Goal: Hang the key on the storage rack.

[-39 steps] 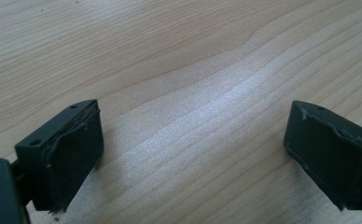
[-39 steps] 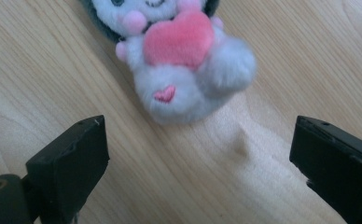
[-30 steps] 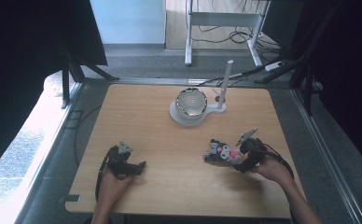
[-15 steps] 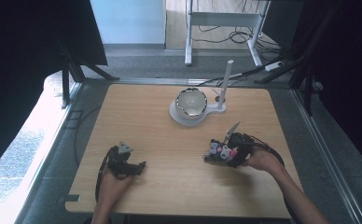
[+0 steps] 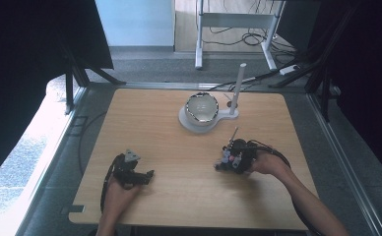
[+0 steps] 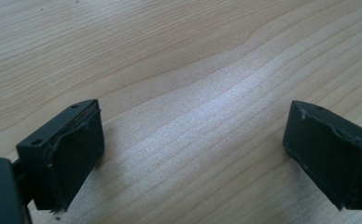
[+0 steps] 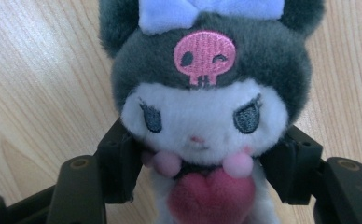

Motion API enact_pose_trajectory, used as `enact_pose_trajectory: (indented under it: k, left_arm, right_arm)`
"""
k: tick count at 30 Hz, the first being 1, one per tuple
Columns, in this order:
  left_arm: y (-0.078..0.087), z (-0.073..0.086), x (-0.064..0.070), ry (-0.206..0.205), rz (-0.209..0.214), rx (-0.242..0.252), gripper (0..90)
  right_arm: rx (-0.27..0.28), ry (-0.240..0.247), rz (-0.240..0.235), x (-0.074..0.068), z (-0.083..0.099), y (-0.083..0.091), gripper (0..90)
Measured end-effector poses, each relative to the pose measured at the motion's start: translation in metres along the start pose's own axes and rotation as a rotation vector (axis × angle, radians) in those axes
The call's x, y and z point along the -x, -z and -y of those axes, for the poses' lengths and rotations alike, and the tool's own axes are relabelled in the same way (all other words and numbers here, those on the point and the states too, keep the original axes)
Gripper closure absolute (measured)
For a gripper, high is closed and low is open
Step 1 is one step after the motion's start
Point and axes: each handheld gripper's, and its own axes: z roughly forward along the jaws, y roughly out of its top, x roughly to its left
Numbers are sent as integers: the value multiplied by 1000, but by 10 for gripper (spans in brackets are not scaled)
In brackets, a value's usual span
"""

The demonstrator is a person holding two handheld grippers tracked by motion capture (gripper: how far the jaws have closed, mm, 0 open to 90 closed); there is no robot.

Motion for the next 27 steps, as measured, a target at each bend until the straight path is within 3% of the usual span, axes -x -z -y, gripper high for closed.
enact_pose_trajectory:
  k: [6,27]
  left_arm:
    - [0,0,0,0,0,0,51]
    - [0,0,0,0,0,0,51]
  right_arm:
    - [18,-7,-41,0,3,4,393]
    - [122,-80,-45,26,19,56,393]
